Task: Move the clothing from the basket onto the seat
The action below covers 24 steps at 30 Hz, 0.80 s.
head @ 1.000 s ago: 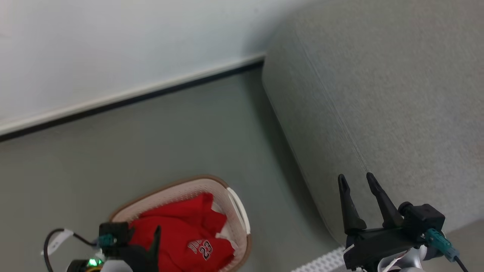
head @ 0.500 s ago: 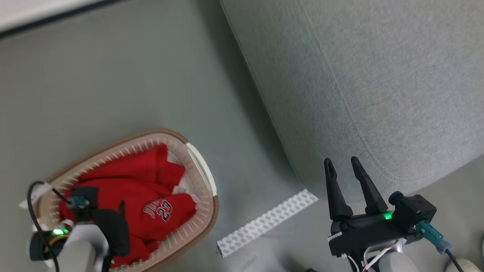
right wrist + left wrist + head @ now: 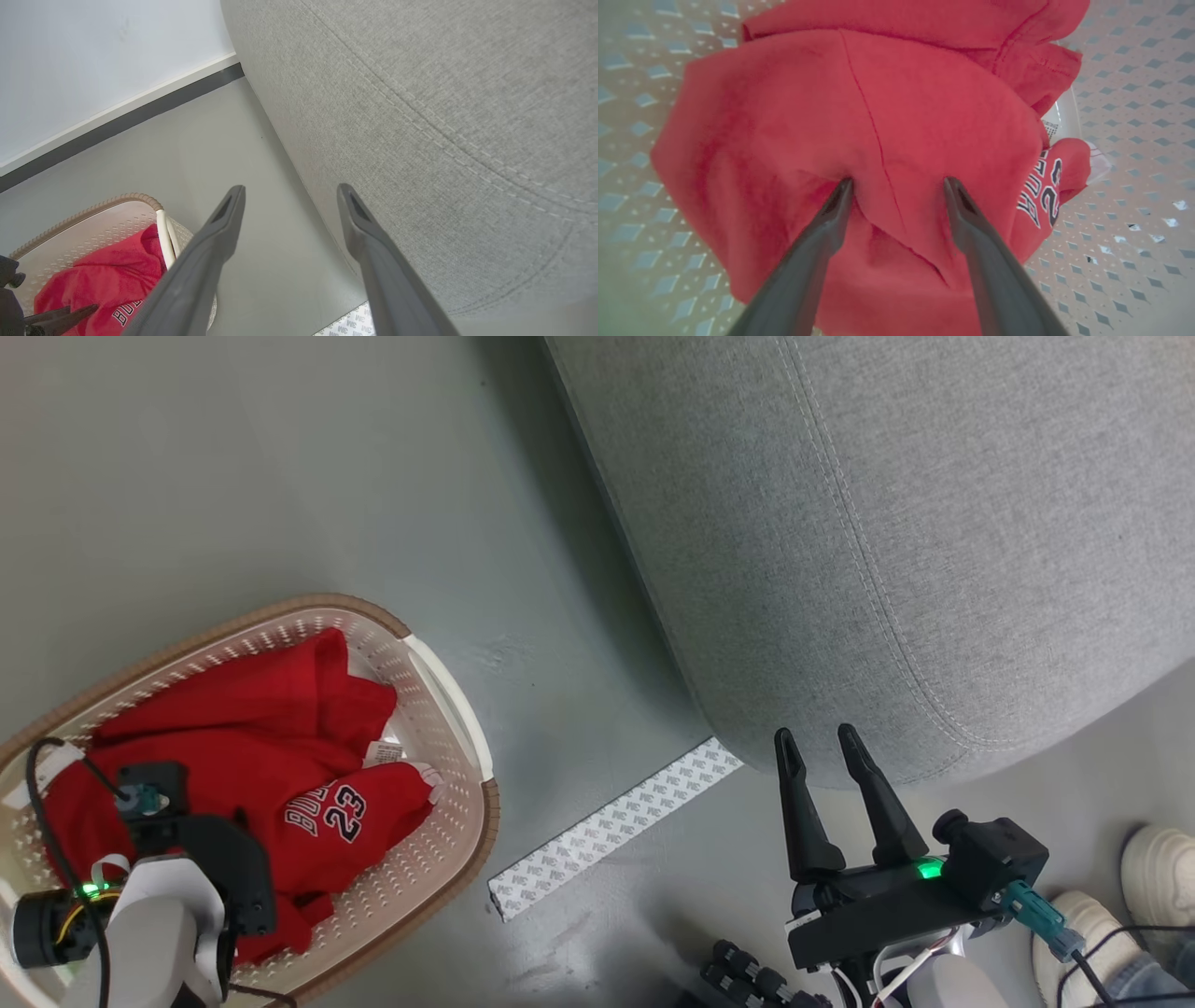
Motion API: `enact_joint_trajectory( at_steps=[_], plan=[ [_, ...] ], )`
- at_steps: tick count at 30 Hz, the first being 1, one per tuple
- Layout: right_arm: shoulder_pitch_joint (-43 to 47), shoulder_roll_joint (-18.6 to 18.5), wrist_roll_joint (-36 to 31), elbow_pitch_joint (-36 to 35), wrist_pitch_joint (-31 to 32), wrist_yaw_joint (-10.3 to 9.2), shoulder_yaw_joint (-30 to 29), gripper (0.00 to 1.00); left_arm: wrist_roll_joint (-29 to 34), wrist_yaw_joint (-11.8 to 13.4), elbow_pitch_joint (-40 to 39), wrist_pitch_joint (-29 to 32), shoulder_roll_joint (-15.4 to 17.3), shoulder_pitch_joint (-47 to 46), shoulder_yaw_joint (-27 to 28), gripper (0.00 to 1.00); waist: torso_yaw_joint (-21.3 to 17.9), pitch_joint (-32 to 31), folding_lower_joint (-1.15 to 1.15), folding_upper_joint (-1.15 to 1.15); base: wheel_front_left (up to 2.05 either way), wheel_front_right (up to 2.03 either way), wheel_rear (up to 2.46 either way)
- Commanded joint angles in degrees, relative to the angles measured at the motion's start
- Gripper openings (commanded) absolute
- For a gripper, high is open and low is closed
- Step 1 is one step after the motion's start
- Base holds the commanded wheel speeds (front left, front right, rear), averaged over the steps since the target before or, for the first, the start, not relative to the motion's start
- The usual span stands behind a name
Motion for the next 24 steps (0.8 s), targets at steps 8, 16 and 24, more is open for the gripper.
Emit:
enact_joint_trajectory(
  at_steps=[8,16,24],
  plan=[
    [-1.3,0.1,0.8,2.1,-0.9,0.04,0.2,1.00,-1.8,-1.9,2.0,-1.7,-1.5,-1.4,-0.3,0.00,0.4,-1.1,-0.01,-0.02,0.00,0.00,0.00],
    [-3.1,0.1,-0.7,4.5,-1.0,0.04,-0.2,1.00,-3.6,-5.0,2.2,-7.6,-4.4,-0.5,-0.9,0.00,5.2,-7.6,-0.01,-0.02,0.00,0.00,0.00],
    [-2.1,0.0,-2.8,6.4,0.5,0.04,-0.8,1.00,-5.8,-11.1,1.6,-11.9,-7.0,0.7,-1.9,0.00,11.9,-18.2,-0.01,-0.02,0.00,0.00,0.00]
  ],
)
